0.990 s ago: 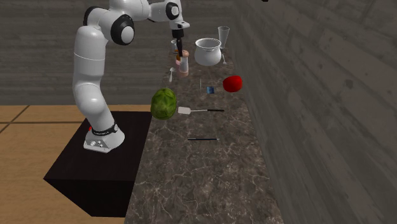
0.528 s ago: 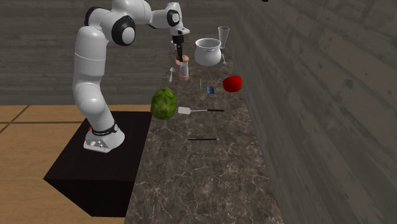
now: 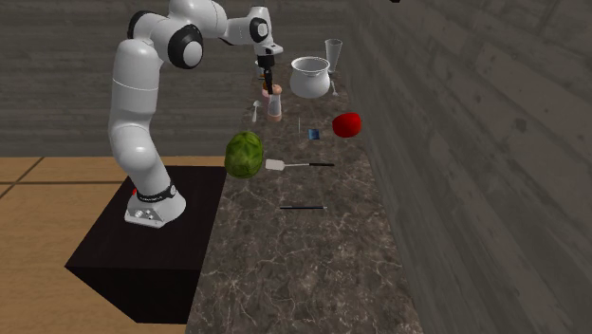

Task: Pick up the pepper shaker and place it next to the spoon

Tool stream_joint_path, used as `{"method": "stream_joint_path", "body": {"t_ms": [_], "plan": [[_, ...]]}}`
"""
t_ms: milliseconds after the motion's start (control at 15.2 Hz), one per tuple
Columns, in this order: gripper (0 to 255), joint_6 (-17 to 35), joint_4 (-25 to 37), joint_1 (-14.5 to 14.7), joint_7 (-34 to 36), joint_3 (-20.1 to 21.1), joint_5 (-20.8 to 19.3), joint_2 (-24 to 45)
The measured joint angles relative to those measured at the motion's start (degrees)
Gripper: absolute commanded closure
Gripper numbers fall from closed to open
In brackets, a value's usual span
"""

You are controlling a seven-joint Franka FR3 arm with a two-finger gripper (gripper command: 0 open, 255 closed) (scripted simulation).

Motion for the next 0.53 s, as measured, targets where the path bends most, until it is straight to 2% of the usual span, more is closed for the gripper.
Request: {"method": "stream_joint_path", "body": {"t_ms": [396, 528], "plan": [[0, 0.01, 0.00, 0.00, 0.00, 0.00, 0.00, -0.01], [0, -2.16, 2.03, 0.31, -0.38, 0.18, 0.30, -0.25]]}}
